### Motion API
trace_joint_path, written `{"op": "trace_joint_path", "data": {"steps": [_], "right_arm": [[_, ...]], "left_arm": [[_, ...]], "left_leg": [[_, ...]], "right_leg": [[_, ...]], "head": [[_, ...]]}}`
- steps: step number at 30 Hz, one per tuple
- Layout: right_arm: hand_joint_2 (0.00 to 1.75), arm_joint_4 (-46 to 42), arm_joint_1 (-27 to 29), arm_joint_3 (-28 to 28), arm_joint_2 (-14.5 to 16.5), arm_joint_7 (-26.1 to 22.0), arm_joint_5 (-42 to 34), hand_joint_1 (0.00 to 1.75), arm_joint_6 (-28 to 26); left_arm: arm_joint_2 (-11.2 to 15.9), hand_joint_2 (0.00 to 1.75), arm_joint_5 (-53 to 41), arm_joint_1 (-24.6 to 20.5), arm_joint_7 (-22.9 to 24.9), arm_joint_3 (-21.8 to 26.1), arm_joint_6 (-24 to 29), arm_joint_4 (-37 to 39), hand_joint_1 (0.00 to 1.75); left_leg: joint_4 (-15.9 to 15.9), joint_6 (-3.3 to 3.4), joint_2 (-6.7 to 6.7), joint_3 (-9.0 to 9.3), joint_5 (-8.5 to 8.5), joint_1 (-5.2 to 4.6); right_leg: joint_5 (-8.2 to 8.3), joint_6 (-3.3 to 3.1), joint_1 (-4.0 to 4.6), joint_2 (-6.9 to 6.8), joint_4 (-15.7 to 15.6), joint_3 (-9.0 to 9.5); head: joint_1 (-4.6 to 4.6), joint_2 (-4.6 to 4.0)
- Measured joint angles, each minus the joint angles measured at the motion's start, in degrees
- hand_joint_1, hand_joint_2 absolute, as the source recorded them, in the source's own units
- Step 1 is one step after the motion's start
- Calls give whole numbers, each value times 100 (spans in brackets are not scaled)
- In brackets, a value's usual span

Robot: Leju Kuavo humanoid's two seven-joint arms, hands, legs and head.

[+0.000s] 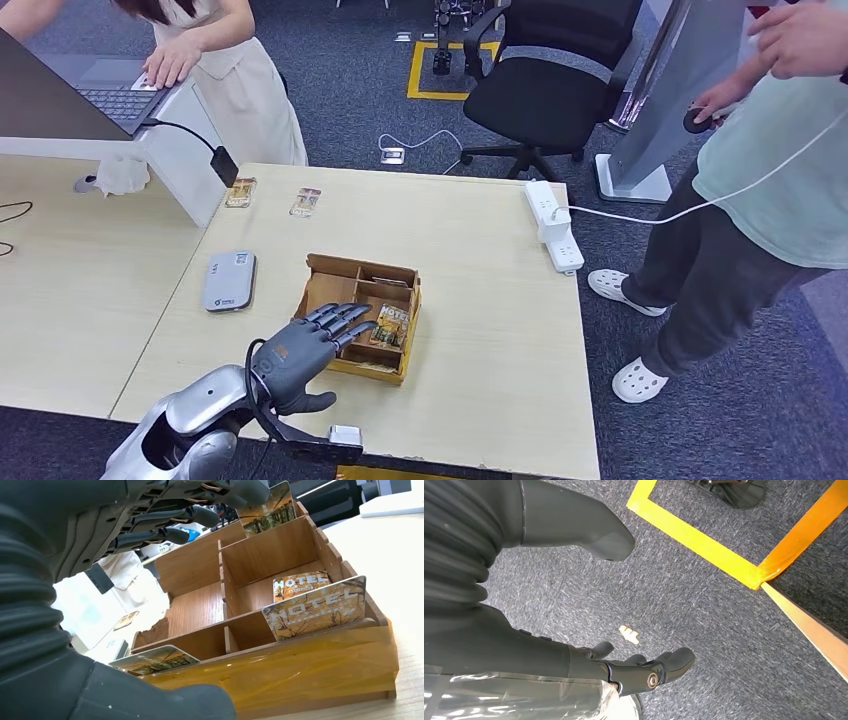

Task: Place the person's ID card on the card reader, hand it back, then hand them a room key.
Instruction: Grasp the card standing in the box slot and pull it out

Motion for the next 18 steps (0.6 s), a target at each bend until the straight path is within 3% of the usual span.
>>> {"op": "trace_joint_path", "data": {"steps": [18], "right_arm": [[175, 7, -2, 0, 0, -16, 46, 0, -7]], "left_arm": [[62, 175, 181, -2, -30, -76, 8, 28, 0]], "left_leg": [[0, 0, 0, 0, 0, 0]], "right_leg": [[0, 0, 0, 0, 0, 0]], "head": [[0, 0]]}}
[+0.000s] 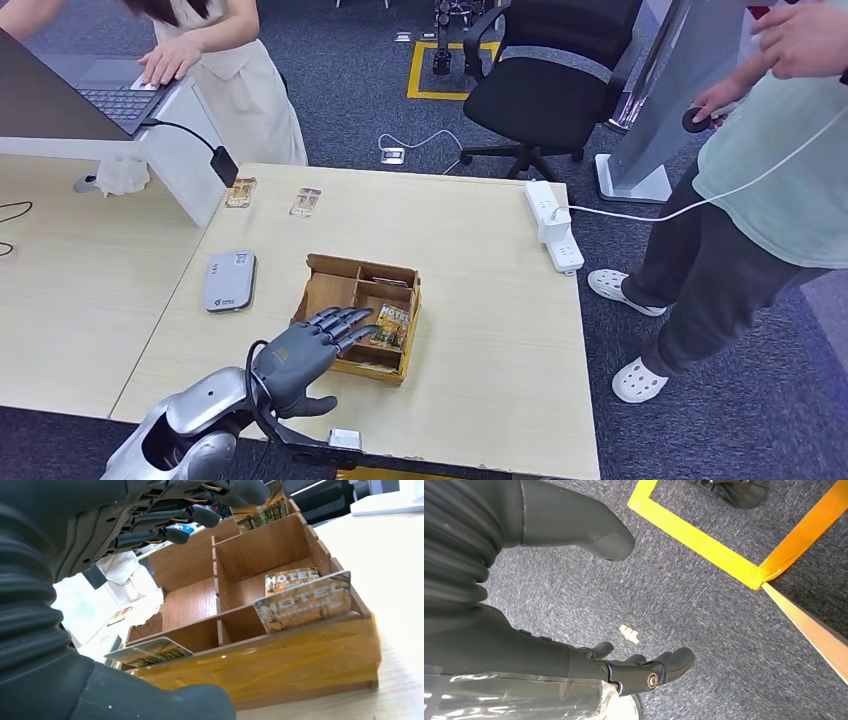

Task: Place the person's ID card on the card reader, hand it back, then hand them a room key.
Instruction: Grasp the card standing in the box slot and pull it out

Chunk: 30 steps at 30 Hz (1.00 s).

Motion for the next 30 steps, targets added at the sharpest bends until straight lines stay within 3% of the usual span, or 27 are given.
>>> {"op": "trace_joint_path", "data": {"steps": [30], "right_arm": [[175, 19, -2, 0, 0, 14, -96, 0, 9]], "left_arm": [[-481, 175, 137, 278, 124, -199, 141, 20, 0]], "left_leg": [[0, 0, -5, -2, 0, -1]], "right_leg": [[-1, 1, 0, -7, 0, 2]], "head": [[1, 0]]}}
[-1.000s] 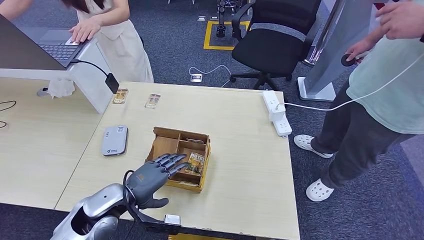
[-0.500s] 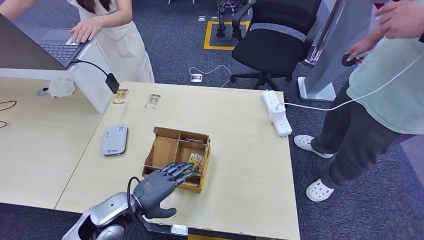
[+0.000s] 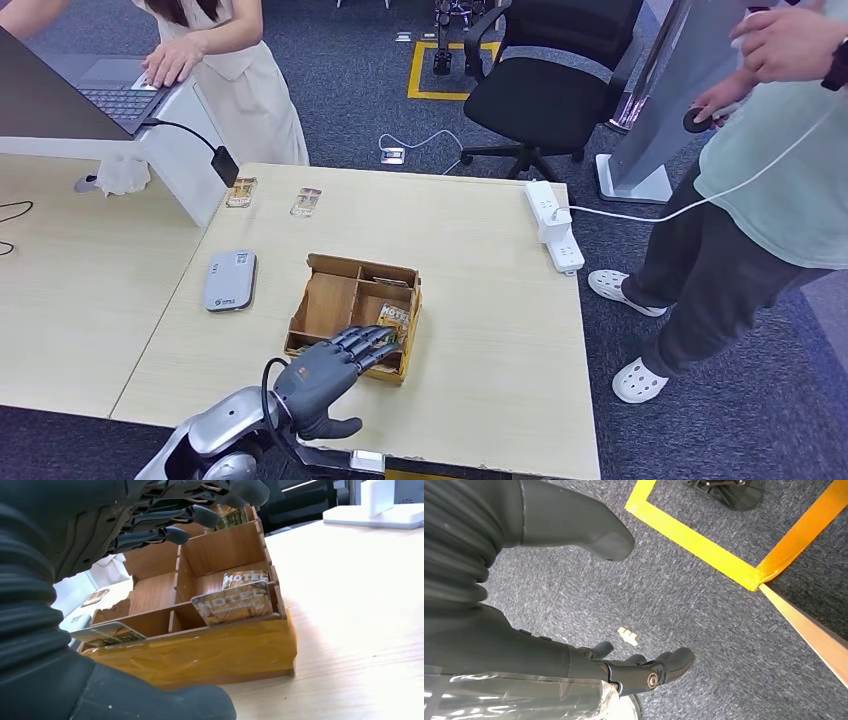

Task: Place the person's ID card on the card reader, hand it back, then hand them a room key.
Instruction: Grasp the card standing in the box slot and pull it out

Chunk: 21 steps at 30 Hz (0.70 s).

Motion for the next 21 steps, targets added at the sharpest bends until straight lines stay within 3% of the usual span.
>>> {"op": "trace_joint_path", "data": {"steps": [8, 21], "right_arm": [[175, 0, 0, 2, -2, -2, 8, 0, -1], [175, 0, 0, 2, -1, -2, 7, 0, -1]], "left_arm": [[-189, 175, -175, -2, 152, 0, 46, 0, 0], [-234, 175, -179, -2, 162, 1, 48, 0, 0]], "left_leg": [[0, 0, -1, 1, 0, 0], [0, 0, -1, 1, 0, 0]], "right_leg": [[0, 0, 0, -2, 0, 0], [0, 0, 0, -2, 0, 1]], "head": [[-1, 0], [-1, 0]]}}
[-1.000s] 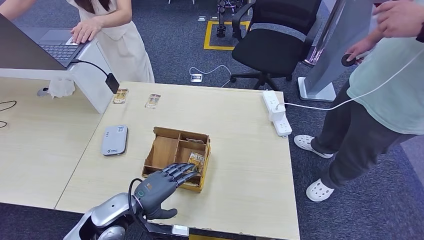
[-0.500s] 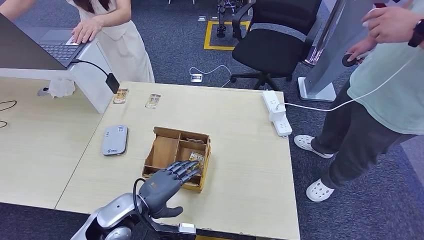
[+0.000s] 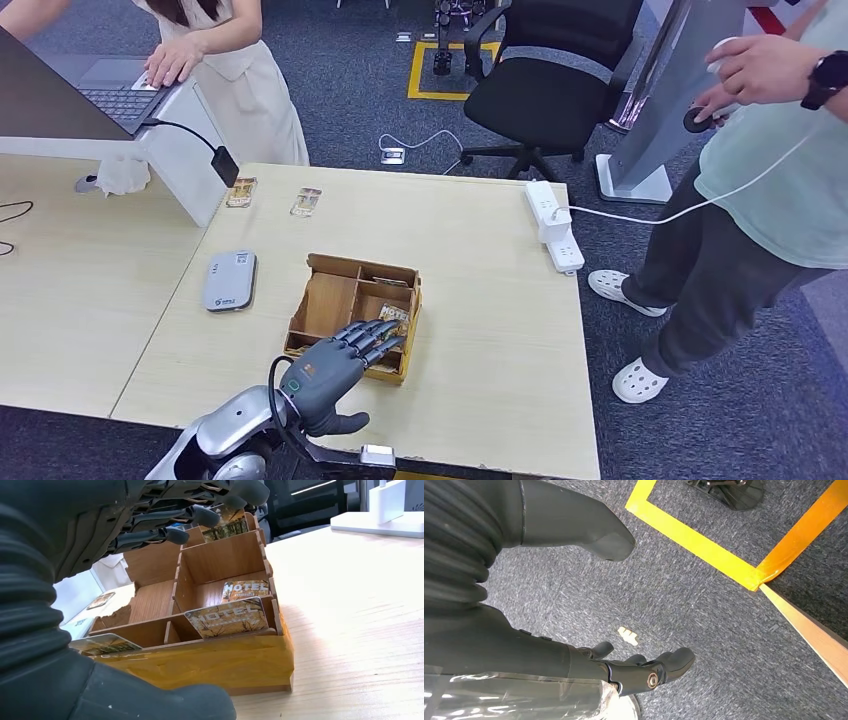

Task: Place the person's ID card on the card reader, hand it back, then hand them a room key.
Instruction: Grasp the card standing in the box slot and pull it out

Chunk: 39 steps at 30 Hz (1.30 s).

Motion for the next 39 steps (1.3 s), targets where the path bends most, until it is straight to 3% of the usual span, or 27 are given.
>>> {"op": "trace_joint_path", "data": {"steps": [39], "right_arm": [[175, -9, -9, 66, 5, 70, -94, 0, 9]], "left_arm": [[-274, 175, -458, 69, 171, 45, 93, 87, 0]], "left_leg": [[0, 0, -4, 1, 0, 0]], "right_leg": [[0, 0, 0, -5, 0, 3]], "head": [[0, 0]]}}
